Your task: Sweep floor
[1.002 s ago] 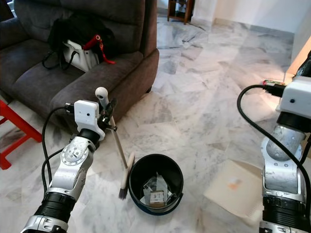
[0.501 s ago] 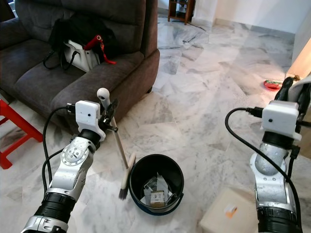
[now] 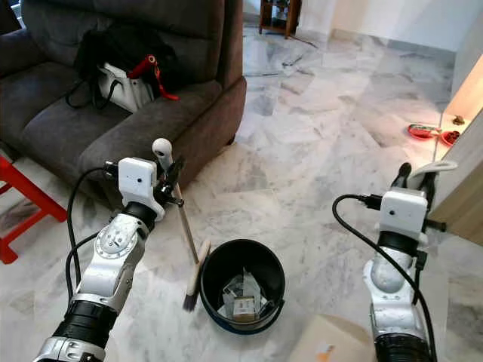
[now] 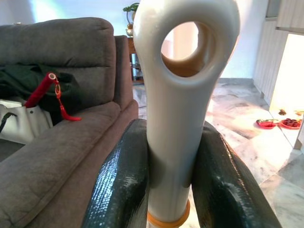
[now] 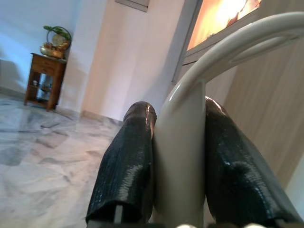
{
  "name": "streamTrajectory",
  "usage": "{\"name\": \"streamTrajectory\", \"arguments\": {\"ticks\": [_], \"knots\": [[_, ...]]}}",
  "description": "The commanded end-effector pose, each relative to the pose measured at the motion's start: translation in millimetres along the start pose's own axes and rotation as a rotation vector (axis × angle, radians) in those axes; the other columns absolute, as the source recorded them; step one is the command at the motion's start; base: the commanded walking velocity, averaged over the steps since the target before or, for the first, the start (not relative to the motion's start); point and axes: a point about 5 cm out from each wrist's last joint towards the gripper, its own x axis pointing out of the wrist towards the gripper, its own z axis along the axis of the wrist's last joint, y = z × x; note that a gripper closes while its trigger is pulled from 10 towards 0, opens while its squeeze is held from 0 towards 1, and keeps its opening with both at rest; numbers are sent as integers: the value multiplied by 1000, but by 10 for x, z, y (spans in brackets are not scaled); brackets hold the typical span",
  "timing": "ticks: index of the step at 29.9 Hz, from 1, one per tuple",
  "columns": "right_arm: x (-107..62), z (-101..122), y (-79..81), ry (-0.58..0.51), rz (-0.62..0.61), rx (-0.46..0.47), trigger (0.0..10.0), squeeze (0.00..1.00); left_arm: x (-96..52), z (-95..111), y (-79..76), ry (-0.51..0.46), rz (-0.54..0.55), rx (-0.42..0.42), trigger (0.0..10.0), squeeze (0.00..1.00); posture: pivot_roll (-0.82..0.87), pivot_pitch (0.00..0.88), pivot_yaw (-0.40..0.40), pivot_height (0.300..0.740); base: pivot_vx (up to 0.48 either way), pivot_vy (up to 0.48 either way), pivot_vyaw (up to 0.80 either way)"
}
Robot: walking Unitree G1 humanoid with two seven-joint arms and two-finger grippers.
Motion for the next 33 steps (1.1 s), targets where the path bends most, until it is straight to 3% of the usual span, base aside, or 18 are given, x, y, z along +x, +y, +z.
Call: {"name": "streamTrajectory", "arguments": {"ticks": [1,9,19,33], "knots": [[13,13,-1,-16,11,-2,10000,0,1,66,-51,-28,-26,-34,10000,0,111,94,7,740,0,0,0],[16,-5,22,-8,22,33,10000,0,-28,22,-52,-11,-21,-56,10000,0,107,94,5,740,0,0,0],[-7,3,172,14,89,116,10000,0,-29,19,-47,-4,-20,-54,10000,0,107,95,4,740,0,0,0],[-1,5,197,13,122,130,10000,0,-29,24,-45,-6,-23,-53,10000,0,105,96,6,740,-74,0,0]]}}
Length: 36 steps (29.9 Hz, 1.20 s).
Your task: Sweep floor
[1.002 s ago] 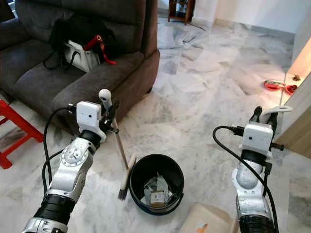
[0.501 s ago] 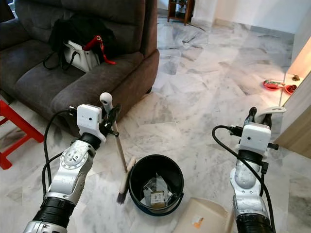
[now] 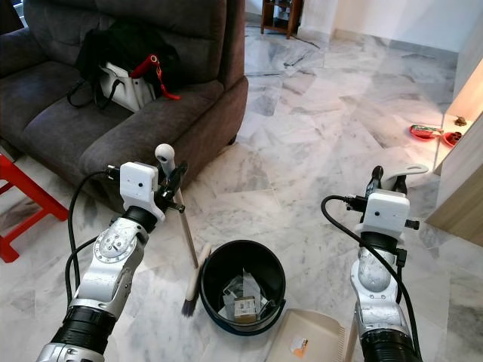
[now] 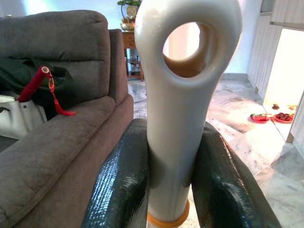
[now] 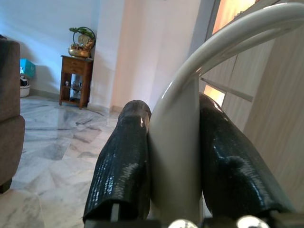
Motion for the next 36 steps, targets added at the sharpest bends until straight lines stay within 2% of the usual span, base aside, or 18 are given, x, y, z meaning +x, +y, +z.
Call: {"name": "streamTrajectory", "arguments": {"ticks": [1,36], "knots": [[28,26,-5,-19,6,4,10000,0,21,67,-30,-30,-7,-45,10000,0,105,96,6,740,-285,0,0],[56,8,1,-7,29,18,10000,0,26,79,-34,-31,-7,-48,10000,0,103,95,3,740,-310,0,0]]}}
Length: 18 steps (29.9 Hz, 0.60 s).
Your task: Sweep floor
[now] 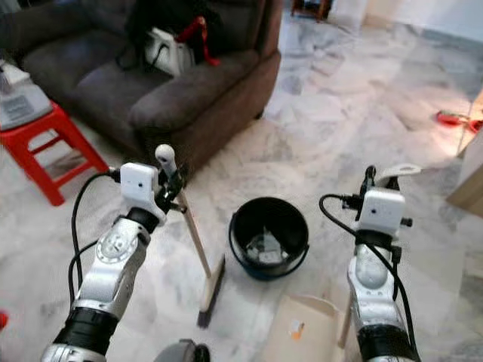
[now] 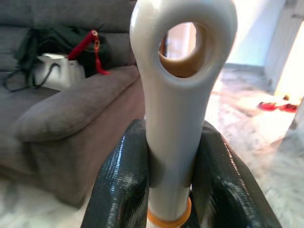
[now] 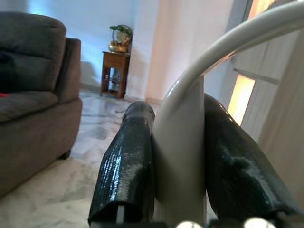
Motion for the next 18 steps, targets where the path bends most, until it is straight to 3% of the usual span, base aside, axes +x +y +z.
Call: {"name": "streamTrajectory", "arguments": {"ticks": [1,18], "knots": [[3,3,-76,-10,-12,-11,10000,0,30,99,-49,-46,-19,1,10000,0,102,95,3,740,-311,0,0],[-6,-12,-18,3,24,11,10000,0,33,96,-61,-44,-24,0,10000,0,101,95,2,740,-311,0,0]]}}
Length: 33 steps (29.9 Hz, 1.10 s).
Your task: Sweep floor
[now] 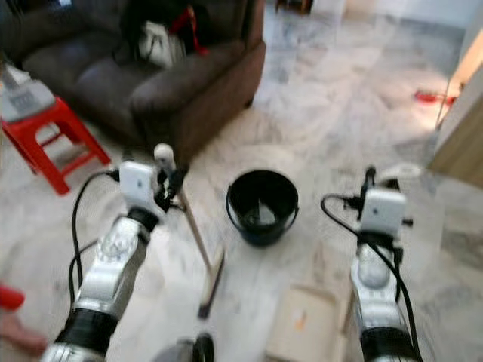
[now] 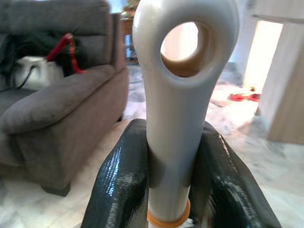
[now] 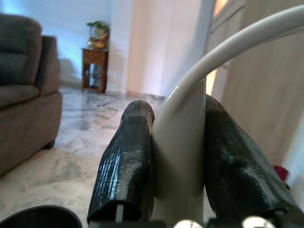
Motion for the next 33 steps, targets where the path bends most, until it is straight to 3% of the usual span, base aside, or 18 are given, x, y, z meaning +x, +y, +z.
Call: {"name": "streamTrajectory", "arguments": {"ticks": [1,9,19,33], "knots": [[31,54,37,-27,24,1,10000,0,24,109,15,-50,0,3,10000,0,101,95,2,740,-311,0,0],[19,48,59,-23,39,9,10000,0,20,105,3,-49,-1,1,10000,0,99,94,0,740,-308,0,0],[28,36,102,-4,54,19,10000,0,32,107,6,-51,2,2,10000,0,97,87,-2,740,0,0,0],[18,10,122,11,70,27,10000,0,29,90,-15,-43,-14,1,10000,0,90,63,4,740,0,0,-800]]}}
